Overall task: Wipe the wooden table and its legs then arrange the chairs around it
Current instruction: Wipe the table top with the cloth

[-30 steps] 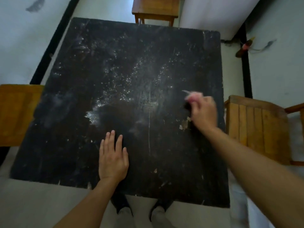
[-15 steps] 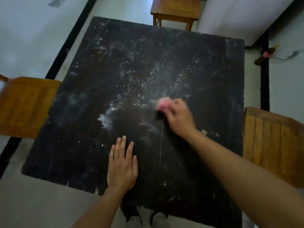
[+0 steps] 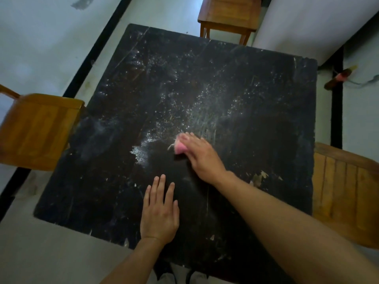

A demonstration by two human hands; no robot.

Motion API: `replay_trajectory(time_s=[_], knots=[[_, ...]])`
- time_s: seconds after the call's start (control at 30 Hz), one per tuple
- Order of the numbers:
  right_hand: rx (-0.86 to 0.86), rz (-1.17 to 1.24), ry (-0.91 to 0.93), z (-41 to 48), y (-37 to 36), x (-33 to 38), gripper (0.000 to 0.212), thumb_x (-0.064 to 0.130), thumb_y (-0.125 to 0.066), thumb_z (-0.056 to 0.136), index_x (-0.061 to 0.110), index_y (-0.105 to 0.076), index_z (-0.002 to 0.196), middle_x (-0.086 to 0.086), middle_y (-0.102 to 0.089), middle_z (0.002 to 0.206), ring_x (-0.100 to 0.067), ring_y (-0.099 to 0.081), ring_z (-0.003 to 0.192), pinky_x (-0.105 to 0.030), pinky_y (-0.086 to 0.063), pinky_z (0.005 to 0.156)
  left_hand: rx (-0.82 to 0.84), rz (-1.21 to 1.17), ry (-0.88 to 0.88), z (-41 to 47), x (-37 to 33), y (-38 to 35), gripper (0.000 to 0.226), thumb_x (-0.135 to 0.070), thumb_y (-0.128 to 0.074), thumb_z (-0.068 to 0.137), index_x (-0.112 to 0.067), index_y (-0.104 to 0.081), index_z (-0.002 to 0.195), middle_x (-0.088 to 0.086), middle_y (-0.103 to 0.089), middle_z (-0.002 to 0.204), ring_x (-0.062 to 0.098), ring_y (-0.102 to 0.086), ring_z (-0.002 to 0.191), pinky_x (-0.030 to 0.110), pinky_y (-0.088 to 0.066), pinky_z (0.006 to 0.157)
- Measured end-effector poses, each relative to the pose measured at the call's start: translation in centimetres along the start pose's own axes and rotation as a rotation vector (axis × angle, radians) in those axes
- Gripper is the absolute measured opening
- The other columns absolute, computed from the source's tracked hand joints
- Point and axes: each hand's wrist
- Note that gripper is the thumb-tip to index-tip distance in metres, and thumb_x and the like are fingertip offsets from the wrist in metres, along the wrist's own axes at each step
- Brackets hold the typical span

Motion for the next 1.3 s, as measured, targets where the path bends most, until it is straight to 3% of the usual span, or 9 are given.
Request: replay_trajectory(time_s=[0.1, 0.23, 0.37, 0.47, 0.6, 0.9, 1.03, 1.2, 1.3], knots=[[-0.248, 0.107, -0.108, -0.9, 5.0, -2.6, 0.033, 0.017, -0.049, 0.101, 0.023, -0.058, 0.132, 0.01, -0.046, 0.146, -0.008, -0.036, 0.137, -0.026, -0.029, 0.113, 0.003, 0.007, -0.009, 0.4, 0.1, 0.1, 0.051, -0.033, -0.032, 0.094, -0.008, -0.045, 0.137, 0.018, -0.031, 0.152, 0.031, -0.024, 0.143, 0.047, -0.018, 0.115], [-0.464, -0.173, -0.583, -4.1, 10.0, -8.1, 0.029, 0.015, -0.045, 0.101, 0.021, -0.057, 0.126, -0.001, -0.041, 0.15, -0.022, -0.032, 0.142, -0.04, -0.028, 0.115, 0.002, -0.003, -0.015, 0.1, 0.4, -0.2, 0.052, -0.034, -0.03, 0.095, -0.008, -0.043, 0.138, 0.019, -0.029, 0.152, 0.032, -0.023, 0.143, 0.048, -0.019, 0.114], [-0.424, -0.147, -0.19, -2.5, 3.9, -4.0, 0.019, 0.009, -0.054, 0.095, 0.022, -0.067, 0.096, 0.005, -0.061, 0.118, -0.016, -0.054, 0.114, -0.031, -0.039, 0.093, -0.005, -0.017, -0.018, 0.3, 0.3, -0.3, 0.052, -0.033, -0.031, 0.094, -0.007, -0.045, 0.137, 0.019, -0.03, 0.152, 0.032, -0.023, 0.143, 0.048, -0.02, 0.114], [-0.144, -0.073, -0.067, -0.5, -1.5, 0.9, 0.029, 0.016, -0.051, 0.098, 0.022, -0.062, 0.125, 0.002, -0.053, 0.142, -0.016, -0.041, 0.137, -0.044, -0.031, 0.114, 0.0, -0.026, -0.017, 0.3, 0.2, -0.3, 0.051, -0.032, -0.033, 0.094, -0.008, -0.045, 0.137, 0.019, -0.03, 0.152, 0.031, -0.023, 0.143, 0.047, -0.02, 0.114], [-0.12, 0.008, -0.188, -0.6, 0.6, 1.9, 0.042, 0.019, -0.043, 0.103, 0.018, -0.044, 0.145, 0.003, -0.021, 0.161, -0.015, -0.031, 0.139, -0.036, -0.024, 0.114, 0.005, -0.032, -0.018, 0.2, 0.5, -0.2, 0.051, -0.032, -0.032, 0.094, -0.008, -0.046, 0.137, 0.019, -0.031, 0.152, 0.032, -0.024, 0.143, 0.047, -0.019, 0.114], [-0.439, -0.198, -0.693, -8.4, 4.7, -3.3, 0.044, 0.024, -0.043, 0.103, 0.021, -0.04, 0.146, -0.007, -0.03, 0.157, -0.026, -0.029, 0.144, -0.051, -0.027, 0.116, 0.011, -0.136, -0.051, 0.1, 0.6, 0.4, 0.051, -0.034, -0.03, 0.094, -0.01, -0.046, 0.136, 0.018, -0.034, 0.15, 0.031, -0.027, 0.142, 0.047, -0.019, 0.115], [-0.486, -0.199, -0.614, -6.0, -2.4, 1.3, 0.04, 0.02, -0.048, 0.1, 0.014, -0.05, 0.14, -0.006, -0.039, 0.153, -0.021, -0.029, 0.144, -0.041, -0.021, 0.119, 0.011, -0.12, -0.184, 0.2, 6.5, 1.2, 0.05, -0.037, -0.033, 0.093, -0.013, -0.049, 0.133, 0.015, -0.039, 0.148, 0.028, -0.029, 0.141, 0.046, -0.023, 0.116], [-0.274, 0.076, -0.318, -1.9, -9.6, 11.2, 0.024, 0.023, -0.05, 0.1, 0.025, -0.067, 0.118, 0.005, -0.06, 0.134, 0.007, -0.044, 0.125, -0.015, -0.027, 0.109, -0.038, -0.019, 0.054, 0.8, 18.7, 4.4, 0.049, -0.037, -0.036, 0.095, -0.009, -0.047, 0.134, 0.017, -0.037, 0.148, 0.03, -0.025, 0.142, 0.047, -0.017, 0.117], [-0.497, 0.199, -0.431, -1.4, -7.5, 12.4, 0.022, 0.018, -0.05, 0.1, 0.028, -0.068, 0.095, 0.015, -0.067, 0.109, 0.007, -0.057, 0.099, -0.012, -0.04, 0.087, 0.015, -0.001, 0.161, 1.9, 22.9, 5.6, 0.051, -0.035, -0.042, 0.098, -0.007, -0.041, 0.14, 0.017, -0.03, 0.152, 0.03, -0.02, 0.144, 0.048, -0.017, 0.118]])
Point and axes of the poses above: each hand's wrist, its own z-axis towards the middle knuckle, its own y-axis out of the back of the hand, x = y × z
